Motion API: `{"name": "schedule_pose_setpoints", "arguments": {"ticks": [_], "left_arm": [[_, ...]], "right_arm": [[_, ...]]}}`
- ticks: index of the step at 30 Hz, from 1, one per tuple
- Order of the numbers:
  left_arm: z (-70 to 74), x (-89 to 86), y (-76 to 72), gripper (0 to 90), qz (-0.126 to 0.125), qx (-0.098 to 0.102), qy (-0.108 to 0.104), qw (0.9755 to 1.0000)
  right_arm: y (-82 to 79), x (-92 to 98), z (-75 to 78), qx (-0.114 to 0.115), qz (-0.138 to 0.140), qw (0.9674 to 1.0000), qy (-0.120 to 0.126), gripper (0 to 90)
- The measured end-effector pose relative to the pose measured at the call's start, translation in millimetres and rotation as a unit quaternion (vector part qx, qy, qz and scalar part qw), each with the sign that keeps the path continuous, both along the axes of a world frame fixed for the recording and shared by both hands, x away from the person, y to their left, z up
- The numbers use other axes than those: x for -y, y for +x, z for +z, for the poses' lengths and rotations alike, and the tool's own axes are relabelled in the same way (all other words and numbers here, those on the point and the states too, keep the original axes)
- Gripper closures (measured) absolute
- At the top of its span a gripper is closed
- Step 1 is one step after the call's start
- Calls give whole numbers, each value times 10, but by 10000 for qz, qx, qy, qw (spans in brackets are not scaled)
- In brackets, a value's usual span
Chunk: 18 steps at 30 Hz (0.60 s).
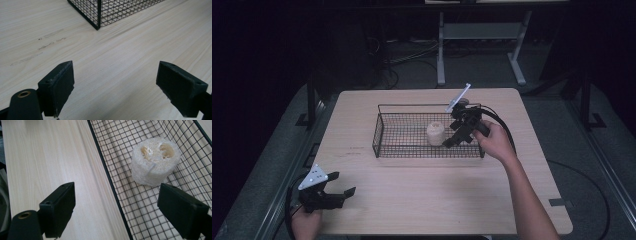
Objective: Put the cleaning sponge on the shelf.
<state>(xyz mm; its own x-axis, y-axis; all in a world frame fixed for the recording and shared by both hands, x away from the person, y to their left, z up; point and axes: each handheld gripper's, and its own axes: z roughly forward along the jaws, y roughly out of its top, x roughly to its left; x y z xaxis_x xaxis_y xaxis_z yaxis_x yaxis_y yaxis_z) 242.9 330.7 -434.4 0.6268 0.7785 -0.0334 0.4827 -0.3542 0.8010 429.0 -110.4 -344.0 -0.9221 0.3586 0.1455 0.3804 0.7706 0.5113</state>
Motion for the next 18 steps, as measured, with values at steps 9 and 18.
{"name": "schedule_pose_setpoints", "arguments": {"ticks": [9,18], "left_arm": [[-3,1,2,137,3,-5,12,10000],[-5,11,7,137,-28,-16,26,10000]], "right_arm": [[-139,88,-16,13,-14,10000,61,147],[-221,163,-99,17,5,10000,27,147]]}}
